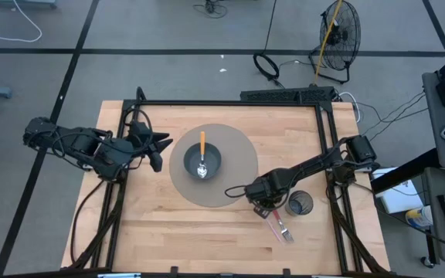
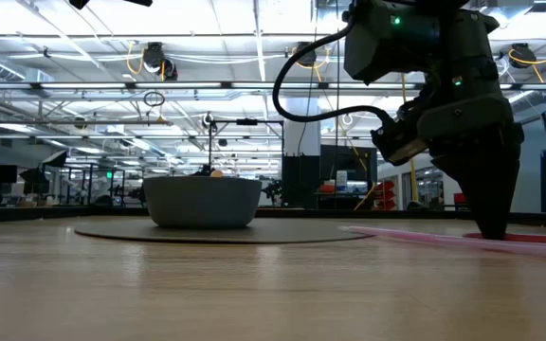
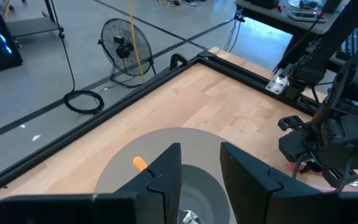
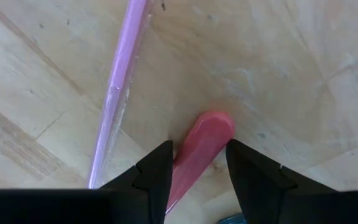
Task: Pick & Place Utensil
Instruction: Put the pink fork into the gray bowl
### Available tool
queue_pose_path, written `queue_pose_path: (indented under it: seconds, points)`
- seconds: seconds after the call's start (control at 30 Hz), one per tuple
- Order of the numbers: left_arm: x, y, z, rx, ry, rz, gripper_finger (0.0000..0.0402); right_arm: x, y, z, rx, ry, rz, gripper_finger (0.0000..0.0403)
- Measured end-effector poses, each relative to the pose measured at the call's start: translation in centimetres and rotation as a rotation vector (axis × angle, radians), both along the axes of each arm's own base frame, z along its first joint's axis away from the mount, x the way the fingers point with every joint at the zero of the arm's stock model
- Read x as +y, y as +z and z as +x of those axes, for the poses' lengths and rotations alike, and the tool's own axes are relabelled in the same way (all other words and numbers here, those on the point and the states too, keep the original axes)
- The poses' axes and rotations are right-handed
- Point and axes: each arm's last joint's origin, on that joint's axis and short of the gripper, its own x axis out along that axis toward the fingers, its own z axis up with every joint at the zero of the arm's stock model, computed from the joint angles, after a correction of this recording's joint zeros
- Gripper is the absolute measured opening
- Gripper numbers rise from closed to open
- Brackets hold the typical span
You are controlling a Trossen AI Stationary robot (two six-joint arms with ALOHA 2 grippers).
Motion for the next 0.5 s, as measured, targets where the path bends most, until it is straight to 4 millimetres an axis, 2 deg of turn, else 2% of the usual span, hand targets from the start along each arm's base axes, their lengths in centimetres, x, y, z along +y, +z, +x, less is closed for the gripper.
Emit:
queue_pose_path:
  seconds: [0.3, 0.4, 0.5]
  points:
    - [0.0, 0.0, 0.0, -0.011, 0.01, -0.018, 0.0118, -1.2, -0.1, 0.3, -0.007, 0.0, -0.022, 0.0065]
    - [0.0, 0.0, 0.0, -0.012, 0.01, -0.02, 0.0118, -1.6, -0.1, 0.4, -0.009, -0.009, -0.023, 0.0063]
    - [0.0, 0.0, 0.0, -0.012, 0.01, -0.02, 0.0118, -2.1, -0.1, 0.5, -0.006, -0.035, -0.024, 0.0077]
